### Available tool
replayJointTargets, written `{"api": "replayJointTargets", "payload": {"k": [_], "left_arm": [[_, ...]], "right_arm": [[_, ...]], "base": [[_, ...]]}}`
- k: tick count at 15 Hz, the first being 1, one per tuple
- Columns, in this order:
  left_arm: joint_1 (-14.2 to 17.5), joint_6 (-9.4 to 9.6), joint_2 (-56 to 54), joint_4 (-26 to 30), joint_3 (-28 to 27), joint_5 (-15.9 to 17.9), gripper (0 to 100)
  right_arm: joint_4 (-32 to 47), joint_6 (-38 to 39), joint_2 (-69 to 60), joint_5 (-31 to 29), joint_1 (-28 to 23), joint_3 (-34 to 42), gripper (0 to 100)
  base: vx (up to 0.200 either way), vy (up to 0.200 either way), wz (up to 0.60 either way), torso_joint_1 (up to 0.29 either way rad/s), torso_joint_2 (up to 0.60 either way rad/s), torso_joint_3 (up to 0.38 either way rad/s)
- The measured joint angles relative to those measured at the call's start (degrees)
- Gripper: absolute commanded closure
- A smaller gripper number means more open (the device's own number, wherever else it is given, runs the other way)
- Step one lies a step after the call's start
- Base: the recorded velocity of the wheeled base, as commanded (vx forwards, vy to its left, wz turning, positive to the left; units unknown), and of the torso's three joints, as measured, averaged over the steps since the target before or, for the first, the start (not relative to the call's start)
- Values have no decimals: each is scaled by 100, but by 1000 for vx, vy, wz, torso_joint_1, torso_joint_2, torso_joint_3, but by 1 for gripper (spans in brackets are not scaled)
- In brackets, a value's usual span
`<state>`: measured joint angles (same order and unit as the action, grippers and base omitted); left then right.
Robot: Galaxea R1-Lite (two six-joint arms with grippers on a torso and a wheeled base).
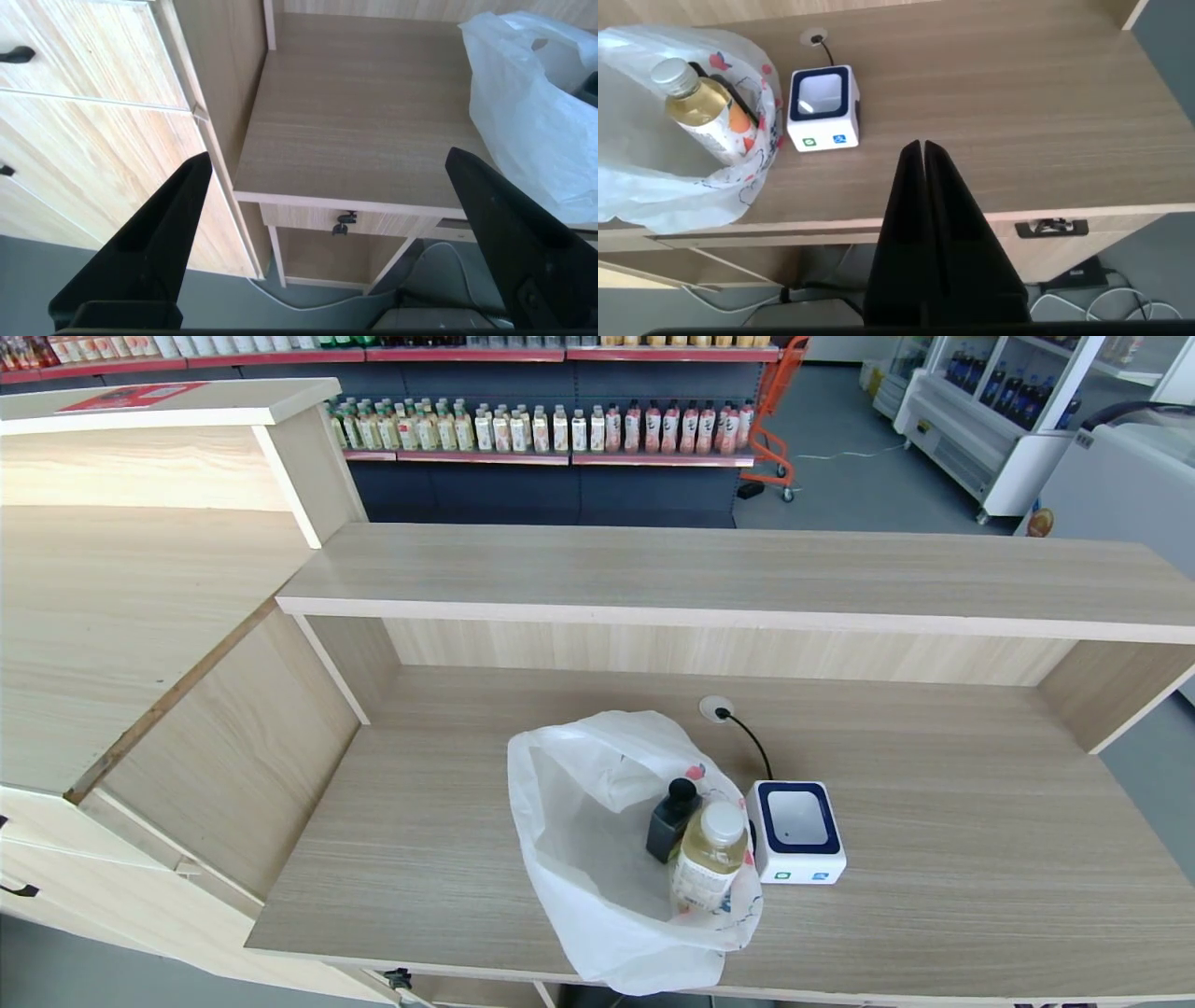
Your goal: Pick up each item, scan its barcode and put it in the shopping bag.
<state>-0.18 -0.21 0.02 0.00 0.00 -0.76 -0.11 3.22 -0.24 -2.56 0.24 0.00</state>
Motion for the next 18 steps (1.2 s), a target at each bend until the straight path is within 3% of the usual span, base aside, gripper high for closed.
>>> {"api": "replayJointTargets", "payload": {"k": [10, 15, 18], "left_arm": [[-2, 26, 0, 0, 0, 0, 0], [0, 21, 0, 0, 0, 5, 0], [7, 21, 0, 0, 0, 7, 0]], "right_arm": [[4, -5, 2, 0, 0, 0, 100], [4, -5, 2, 0, 0, 0, 100], [6, -5, 4, 0, 2, 0, 100]], "base": [[0, -180, 0, 2, 3, 0], [0, 0, 0, 0, 0, 0], [200, 0, 0, -1, 2, 2]]}}
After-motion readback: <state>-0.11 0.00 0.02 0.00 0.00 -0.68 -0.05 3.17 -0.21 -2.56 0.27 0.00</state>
